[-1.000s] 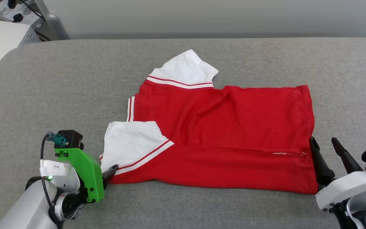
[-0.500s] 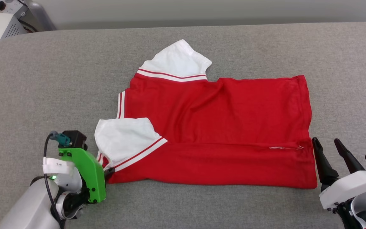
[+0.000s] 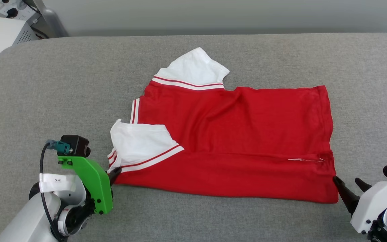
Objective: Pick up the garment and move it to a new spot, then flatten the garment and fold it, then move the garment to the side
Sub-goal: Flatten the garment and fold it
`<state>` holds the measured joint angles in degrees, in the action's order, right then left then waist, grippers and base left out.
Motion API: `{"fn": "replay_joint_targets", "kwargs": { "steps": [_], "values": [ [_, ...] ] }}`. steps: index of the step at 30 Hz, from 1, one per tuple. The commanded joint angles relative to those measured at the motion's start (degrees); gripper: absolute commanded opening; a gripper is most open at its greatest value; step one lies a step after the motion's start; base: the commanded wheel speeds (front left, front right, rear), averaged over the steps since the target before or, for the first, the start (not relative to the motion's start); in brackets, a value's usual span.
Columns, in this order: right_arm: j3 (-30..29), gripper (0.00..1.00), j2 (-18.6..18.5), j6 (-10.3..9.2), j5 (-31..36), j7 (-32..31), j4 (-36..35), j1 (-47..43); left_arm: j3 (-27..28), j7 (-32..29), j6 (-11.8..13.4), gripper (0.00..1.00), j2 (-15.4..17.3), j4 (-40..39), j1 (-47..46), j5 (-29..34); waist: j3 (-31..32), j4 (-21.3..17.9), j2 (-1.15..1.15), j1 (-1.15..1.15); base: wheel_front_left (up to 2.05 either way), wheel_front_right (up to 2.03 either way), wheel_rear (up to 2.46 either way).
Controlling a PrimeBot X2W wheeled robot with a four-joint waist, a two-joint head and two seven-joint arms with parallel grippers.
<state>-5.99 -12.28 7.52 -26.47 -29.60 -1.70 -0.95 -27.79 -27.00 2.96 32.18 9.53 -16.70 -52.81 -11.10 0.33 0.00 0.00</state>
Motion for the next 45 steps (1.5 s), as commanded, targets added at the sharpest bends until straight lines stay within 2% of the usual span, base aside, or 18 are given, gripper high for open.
{"fn": "replay_joint_targets", "kwargs": {
  "steps": [1,7,15,16,17,18,25,35,45],
  "values": [
    [-0.01,1.0,-0.35,-0.03,-0.16,-2.41,-0.51,-0.16,0.24,0.52,0.53,0.0,0.58,-1.51,0.47,0.4,-0.63,0.57,0.0,0.0,0.0,0.0,0.0],
    [0.95,1.0,-0.77,-0.03,-0.27,-9.19,0.01,1.64,0.22,0.73,1.41,0.0,1.0,-6.45,0.06,1.29,-2.77,1.73,0.0,0.0,0.0,0.0,0.0],
    [4.64,1.0,0.84,-0.03,-2.27,-15.51,5.54,2.66,0.09,0.91,2.09,0.0,0.83,-8.64,0.43,1.33,-4.21,2.23,0.0,0.0,0.0,0.0,0.0],
    [5.01,0.88,1.06,-0.03,-2.65,-16.2,5.9,2.68,0.05,0.99,2.12,0.0,0.79,-8.65,0.49,1.34,-4.28,2.27,0.0,0.0,0.0,0.0,0.0],
    [5.17,0.38,1.16,-0.03,-2.79,-16.37,5.99,2.8,0.04,1.03,2.15,0.0,0.78,-8.65,0.51,1.35,-4.31,2.27,0.0,0.0,0.0,0.0,0.0],
    [5.27,0.0,1.24,-0.03,-3.0,-16.44,6.08,2.97,0.05,1.04,2.16,0.0,0.71,-8.68,0.56,1.22,-4.3,2.26,0.0,0.0,0.0,0.0,0.0],
    [4.81,0.0,0.13,-0.03,-3.46,-15.24,5.36,4.84,0.53,2.34,2.44,0.0,0.75,-8.63,1.59,1.05,-2.33,1.85,0.0,0.0,0.0,0.0,0.0],
    [6.25,0.0,-0.5,-0.03,-4.1,-14.62,2.94,3.58,1.0,2.0,3.04,0.0,2.32,-9.73,5.44,-0.38,4.41,1.85,0.0,0.0,0.0,0.0,0.0],
    [7.44,0.0,-0.51,-0.03,-4.81,-17.1,-1.02,-2.83,2.7,0.94,6.64,0.0,5.37,-12.59,13.72,-2.9,8.88,2.12,0.0,0.0,0.0,0.0,0.0]
  ]
}}
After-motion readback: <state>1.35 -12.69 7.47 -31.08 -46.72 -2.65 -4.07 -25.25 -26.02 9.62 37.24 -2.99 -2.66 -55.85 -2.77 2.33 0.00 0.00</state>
